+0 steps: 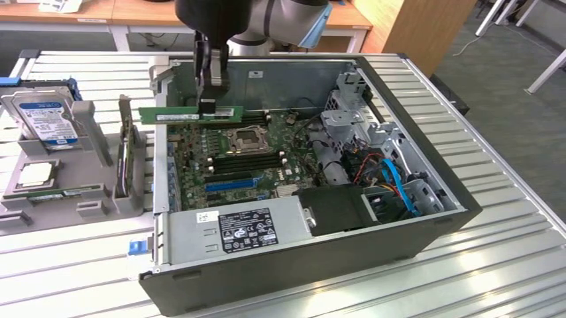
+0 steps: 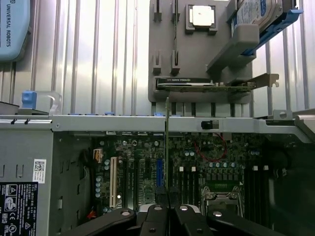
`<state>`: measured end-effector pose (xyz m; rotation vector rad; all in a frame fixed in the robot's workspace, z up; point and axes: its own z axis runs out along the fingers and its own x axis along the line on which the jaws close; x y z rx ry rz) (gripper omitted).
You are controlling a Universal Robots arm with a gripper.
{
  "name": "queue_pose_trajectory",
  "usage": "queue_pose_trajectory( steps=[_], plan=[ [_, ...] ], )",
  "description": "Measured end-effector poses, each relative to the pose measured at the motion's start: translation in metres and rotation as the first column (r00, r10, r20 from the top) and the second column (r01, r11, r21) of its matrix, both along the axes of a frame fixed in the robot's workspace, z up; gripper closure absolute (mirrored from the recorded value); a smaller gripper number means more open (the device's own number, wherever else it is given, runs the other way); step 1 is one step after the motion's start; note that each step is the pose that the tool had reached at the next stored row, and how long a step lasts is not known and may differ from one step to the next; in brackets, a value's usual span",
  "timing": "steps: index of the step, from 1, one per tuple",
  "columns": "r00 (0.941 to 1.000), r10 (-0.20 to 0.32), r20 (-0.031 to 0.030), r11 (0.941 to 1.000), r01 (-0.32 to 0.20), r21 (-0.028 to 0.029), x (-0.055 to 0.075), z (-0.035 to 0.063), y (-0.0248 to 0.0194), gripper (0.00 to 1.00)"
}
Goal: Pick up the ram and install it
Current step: 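Pick up the ram and move it above insertion slot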
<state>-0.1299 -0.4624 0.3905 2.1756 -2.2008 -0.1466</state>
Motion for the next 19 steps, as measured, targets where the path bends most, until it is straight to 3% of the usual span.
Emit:
queue_pose_trajectory(
  steps=[8, 19],
  plan=[
    [0.9999, 0.011, 0.0007, 0.9999, -0.011, 0.0005, 0.0016, 0.0000, 0.0000, 0.89],
    [0.9993, 0.033, 0.0174, 0.9995, -0.033, 0.0033, 0.0016, 0.0001, 0.0000, 0.89]
  ],
)
